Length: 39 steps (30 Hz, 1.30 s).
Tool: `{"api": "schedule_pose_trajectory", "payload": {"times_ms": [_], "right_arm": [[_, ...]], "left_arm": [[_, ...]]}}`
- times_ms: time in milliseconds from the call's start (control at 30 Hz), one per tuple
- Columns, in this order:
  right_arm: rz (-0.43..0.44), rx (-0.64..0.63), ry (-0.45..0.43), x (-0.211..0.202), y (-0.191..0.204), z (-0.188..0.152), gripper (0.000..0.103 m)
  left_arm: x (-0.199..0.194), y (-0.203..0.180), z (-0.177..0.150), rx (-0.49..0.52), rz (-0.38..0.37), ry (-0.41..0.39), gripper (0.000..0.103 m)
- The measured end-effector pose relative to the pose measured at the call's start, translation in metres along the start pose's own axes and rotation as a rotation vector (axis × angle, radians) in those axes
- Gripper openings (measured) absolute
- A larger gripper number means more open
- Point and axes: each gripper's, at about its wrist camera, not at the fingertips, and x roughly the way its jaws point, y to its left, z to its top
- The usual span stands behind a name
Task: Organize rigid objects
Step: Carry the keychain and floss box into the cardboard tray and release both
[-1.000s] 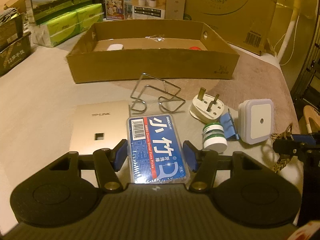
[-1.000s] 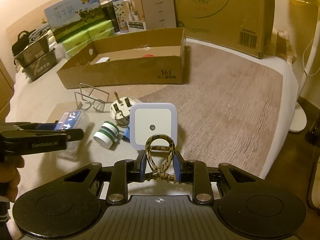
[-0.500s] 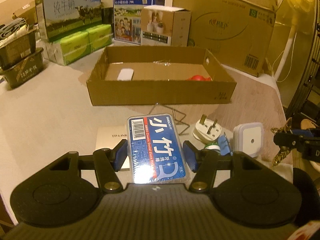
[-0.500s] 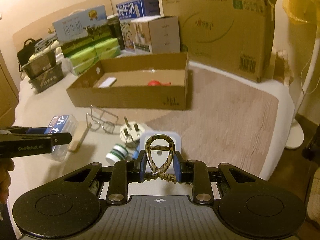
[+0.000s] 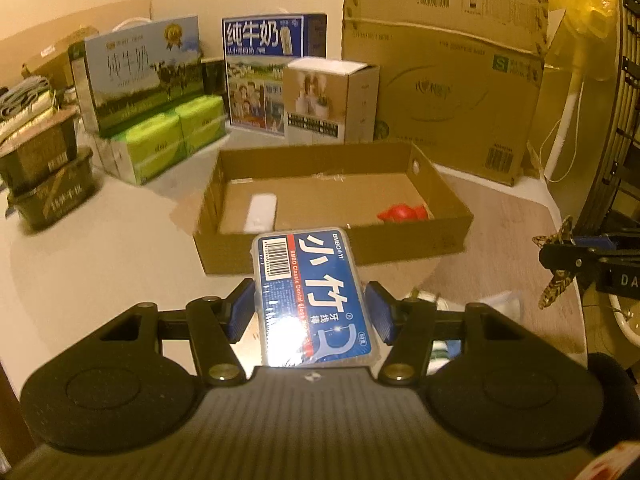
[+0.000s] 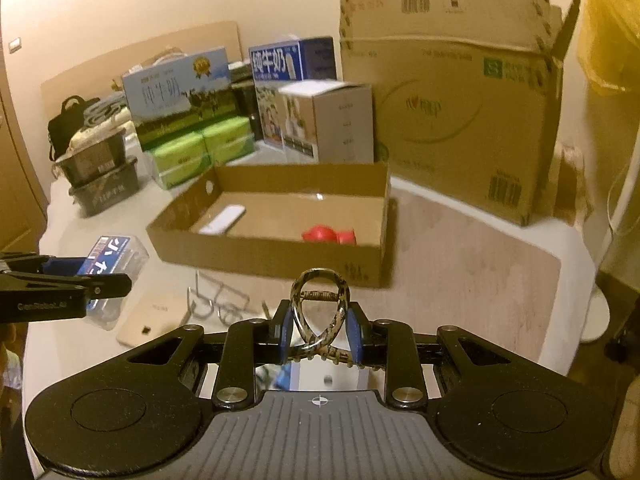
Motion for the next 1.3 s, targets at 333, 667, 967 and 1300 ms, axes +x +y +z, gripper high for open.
{"api": "schedule_pose_trajectory", "payload": {"times_ms": [333, 667, 967, 1300], "right_arm": [[0.035, -0.014, -0.023, 0.035, -0.005, 0.046, 0.028], [0.062, -0.027, -0.008, 0.085, -0.013, 0.092, 0.028], [0.08, -0.036, 0.035, 0.136, -0.02, 0.122, 0.028], [0.081, -0.024, 0.112, 0.197, -0.03, 0.134, 0.028]], "left_arm": [[0.022, 0.019, 0.042, 0.024, -0.017, -0.004, 0.056], [0.064, 0.029, 0.077, 0.039, -0.041, 0.01, 0.056], [0.11, 0.027, 0.1, 0.063, -0.07, 0.042, 0.056], [0.165, 0.027, 0.112, 0.048, -0.098, 0.095, 0.056]]}}
